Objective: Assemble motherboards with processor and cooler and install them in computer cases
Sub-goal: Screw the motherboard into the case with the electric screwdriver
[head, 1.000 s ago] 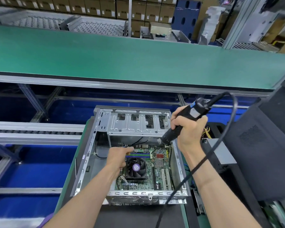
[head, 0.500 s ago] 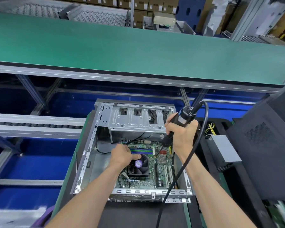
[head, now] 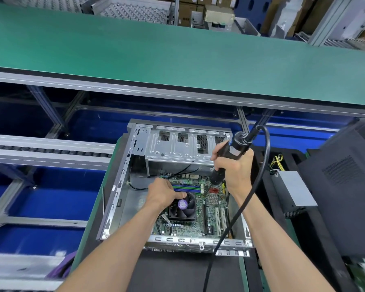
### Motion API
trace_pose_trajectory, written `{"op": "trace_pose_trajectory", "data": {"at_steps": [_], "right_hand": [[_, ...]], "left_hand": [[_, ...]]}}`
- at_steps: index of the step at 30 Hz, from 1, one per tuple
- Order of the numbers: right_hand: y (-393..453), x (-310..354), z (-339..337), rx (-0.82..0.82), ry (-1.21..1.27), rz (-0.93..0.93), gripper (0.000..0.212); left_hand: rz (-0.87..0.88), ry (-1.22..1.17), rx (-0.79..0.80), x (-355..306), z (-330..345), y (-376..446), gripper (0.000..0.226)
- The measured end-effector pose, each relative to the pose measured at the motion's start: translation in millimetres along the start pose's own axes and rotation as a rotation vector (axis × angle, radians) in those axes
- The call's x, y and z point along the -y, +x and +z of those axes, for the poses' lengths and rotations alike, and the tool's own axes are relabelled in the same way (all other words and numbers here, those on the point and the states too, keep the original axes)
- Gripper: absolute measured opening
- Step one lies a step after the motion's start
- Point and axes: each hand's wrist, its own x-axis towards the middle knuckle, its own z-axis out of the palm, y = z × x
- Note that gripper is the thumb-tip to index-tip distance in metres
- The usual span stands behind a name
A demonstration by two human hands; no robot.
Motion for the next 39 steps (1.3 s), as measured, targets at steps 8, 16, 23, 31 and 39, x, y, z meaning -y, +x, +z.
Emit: {"op": "trace_pose_trajectory", "data": {"at_steps": [8,16,23,31,39], "right_hand": [[12,-7,2,0.036,-0.040,0.035,0.015],[14,-10,1,0.045,-0.041,-0.003,0.009],[7,-2,0,0.028,-0.037,0.053,0.017],[7,44,-12,-0.156,0.330,-0.043,0.024],[2,74,16,-0.208,0.559,0.032,0.025]], "left_hand": [[-0.013,-0.010,0.012,-1,-1,-4,0.051],[-0.012,-0.009,-0.002,-2,-1,-3,0.051],[-0.021,-0.337,0.038,-5,-8,-3,0.038],[-0.224,-1.331,0.270,-5,-21,-6,0.049],[-0.160,-1.452,0.393,-5,-23,-8,0.067]]}}
